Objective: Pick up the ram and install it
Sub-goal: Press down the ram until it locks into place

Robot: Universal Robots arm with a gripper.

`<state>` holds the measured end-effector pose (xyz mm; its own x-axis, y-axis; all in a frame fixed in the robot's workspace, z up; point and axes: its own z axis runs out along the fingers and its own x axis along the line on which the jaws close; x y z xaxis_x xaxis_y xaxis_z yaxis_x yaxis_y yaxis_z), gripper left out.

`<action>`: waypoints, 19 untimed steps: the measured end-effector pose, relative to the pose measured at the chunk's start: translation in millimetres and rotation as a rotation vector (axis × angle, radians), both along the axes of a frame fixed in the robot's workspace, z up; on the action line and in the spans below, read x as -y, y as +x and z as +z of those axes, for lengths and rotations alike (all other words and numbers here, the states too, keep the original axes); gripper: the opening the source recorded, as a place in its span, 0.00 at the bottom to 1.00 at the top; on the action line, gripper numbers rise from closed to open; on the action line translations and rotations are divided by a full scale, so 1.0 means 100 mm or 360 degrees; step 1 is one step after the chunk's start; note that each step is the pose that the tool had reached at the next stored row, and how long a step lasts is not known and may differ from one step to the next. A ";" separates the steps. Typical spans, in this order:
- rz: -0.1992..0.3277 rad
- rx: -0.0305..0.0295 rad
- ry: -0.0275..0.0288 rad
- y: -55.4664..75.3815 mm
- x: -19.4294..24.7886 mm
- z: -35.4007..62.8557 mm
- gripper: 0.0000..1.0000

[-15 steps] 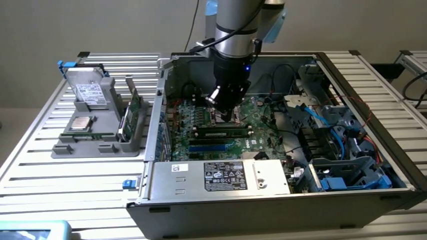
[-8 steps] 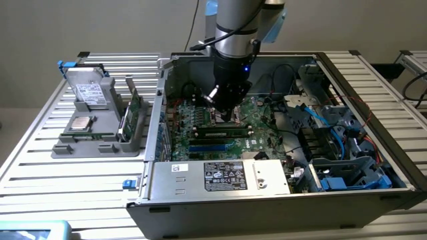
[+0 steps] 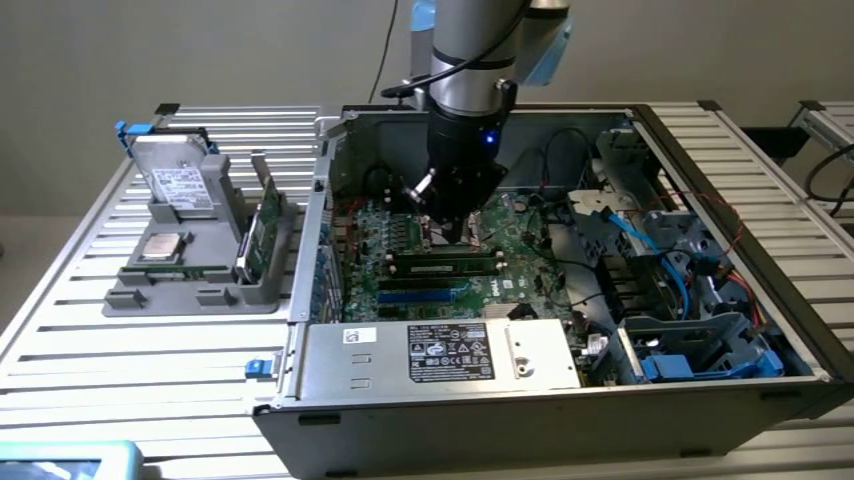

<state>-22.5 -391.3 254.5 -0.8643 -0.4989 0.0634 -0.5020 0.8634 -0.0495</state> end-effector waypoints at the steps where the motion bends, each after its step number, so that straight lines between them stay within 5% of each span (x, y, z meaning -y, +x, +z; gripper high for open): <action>1: -0.0019 0.00023 0.00000 0.00 0.000 0.000 0.11; 9: -0.0170 0.00222 -0.00002 0.00 0.000 0.000 0.11; 19: -0.0327 0.00707 0.00012 0.00 0.000 0.000 0.11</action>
